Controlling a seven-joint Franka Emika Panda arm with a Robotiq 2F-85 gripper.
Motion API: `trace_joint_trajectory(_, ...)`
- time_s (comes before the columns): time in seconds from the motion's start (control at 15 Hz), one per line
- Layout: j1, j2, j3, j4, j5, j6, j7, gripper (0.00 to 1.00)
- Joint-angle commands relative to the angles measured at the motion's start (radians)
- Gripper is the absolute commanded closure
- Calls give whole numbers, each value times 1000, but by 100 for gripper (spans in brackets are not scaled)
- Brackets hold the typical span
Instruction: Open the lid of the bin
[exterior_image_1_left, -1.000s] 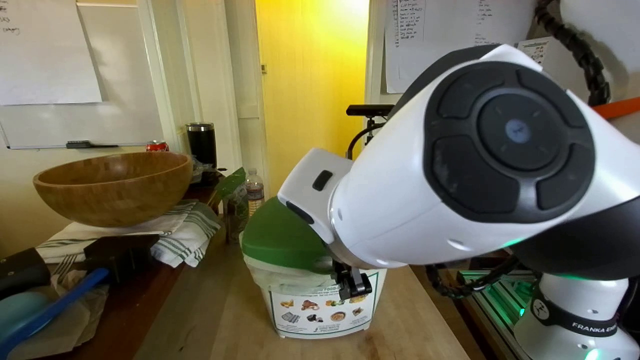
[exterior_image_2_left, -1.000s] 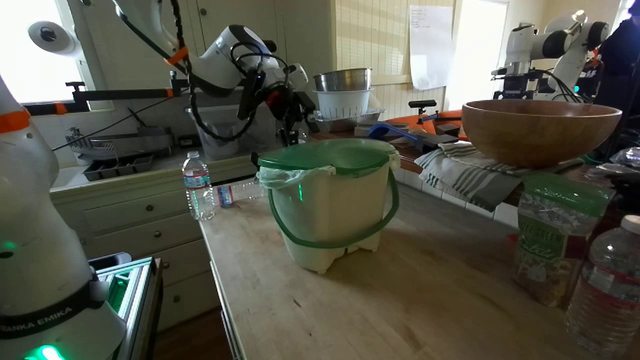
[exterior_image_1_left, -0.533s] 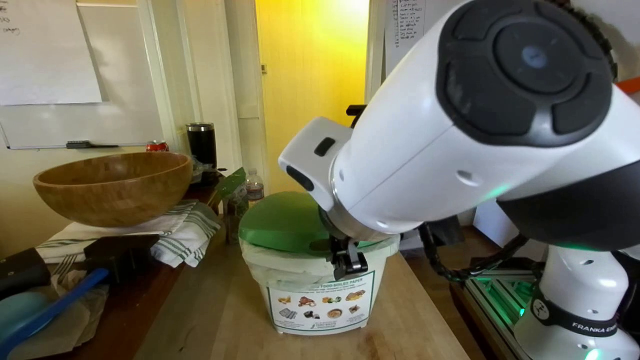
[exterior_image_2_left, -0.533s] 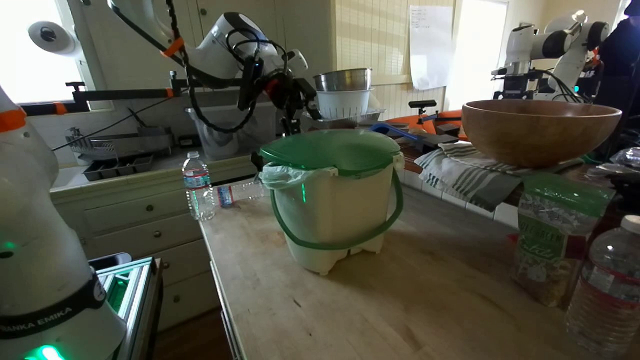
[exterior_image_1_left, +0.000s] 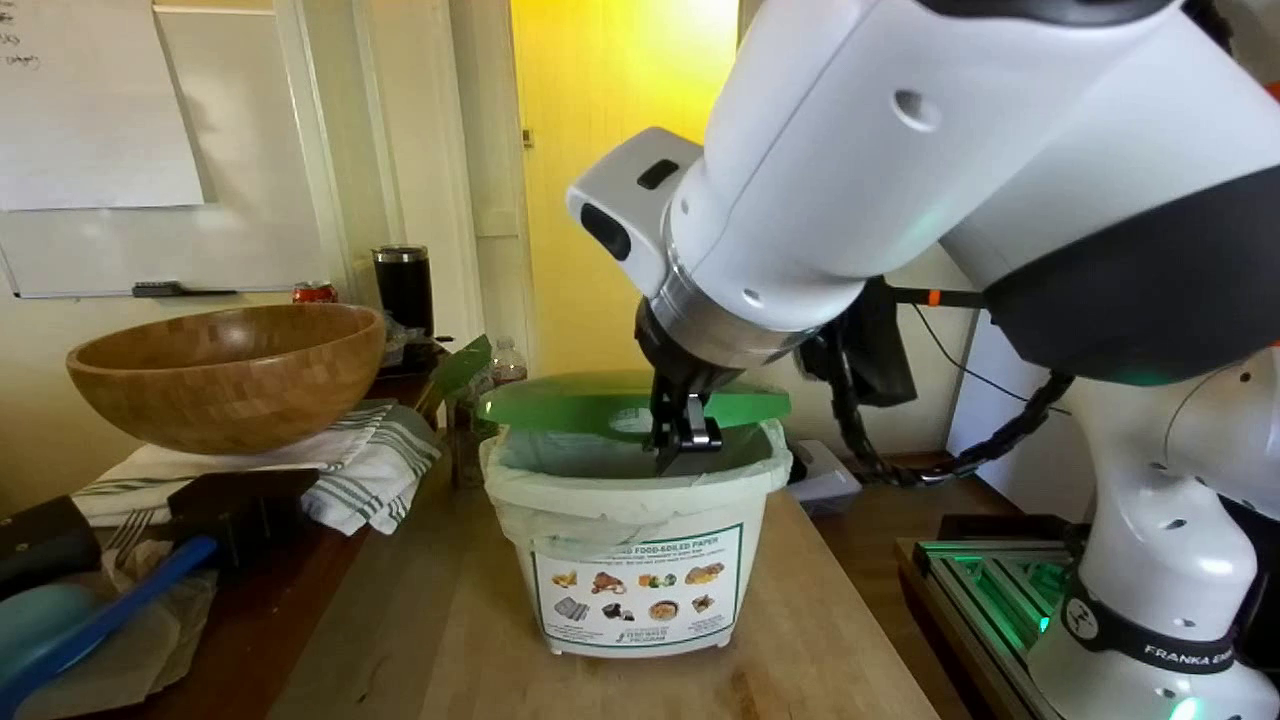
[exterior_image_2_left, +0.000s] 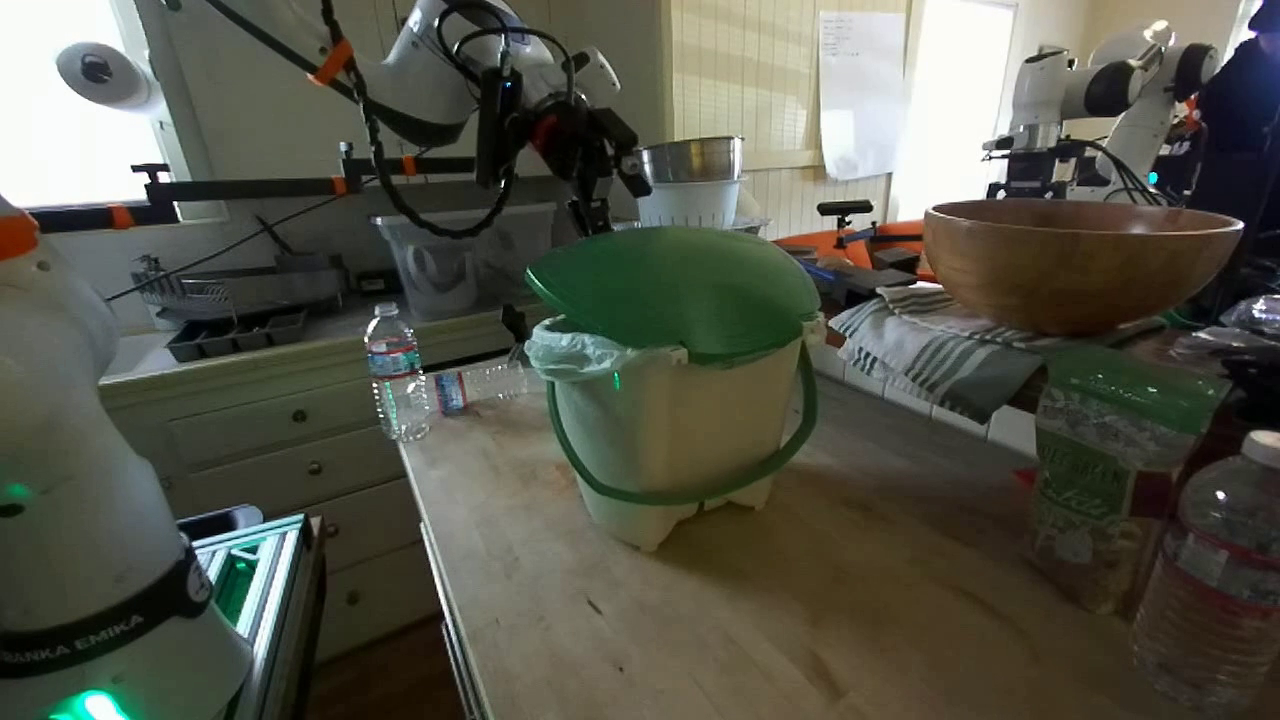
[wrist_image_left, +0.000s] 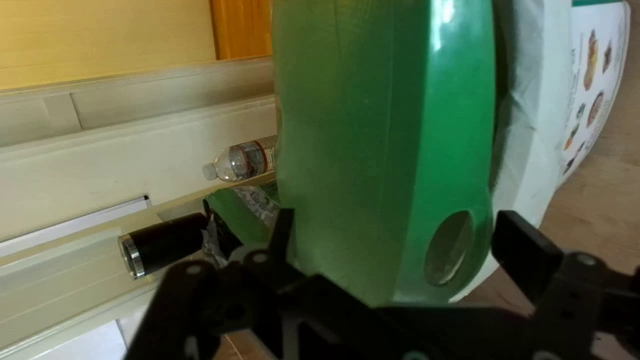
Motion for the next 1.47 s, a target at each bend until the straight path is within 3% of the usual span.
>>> trace_joint_trajectory(0.0, -17, -39, -23, 0, -4, -8, -35, 0)
trace_joint_trajectory(1.4, -41, -74, -40, 30, 19, 11, -46, 0)
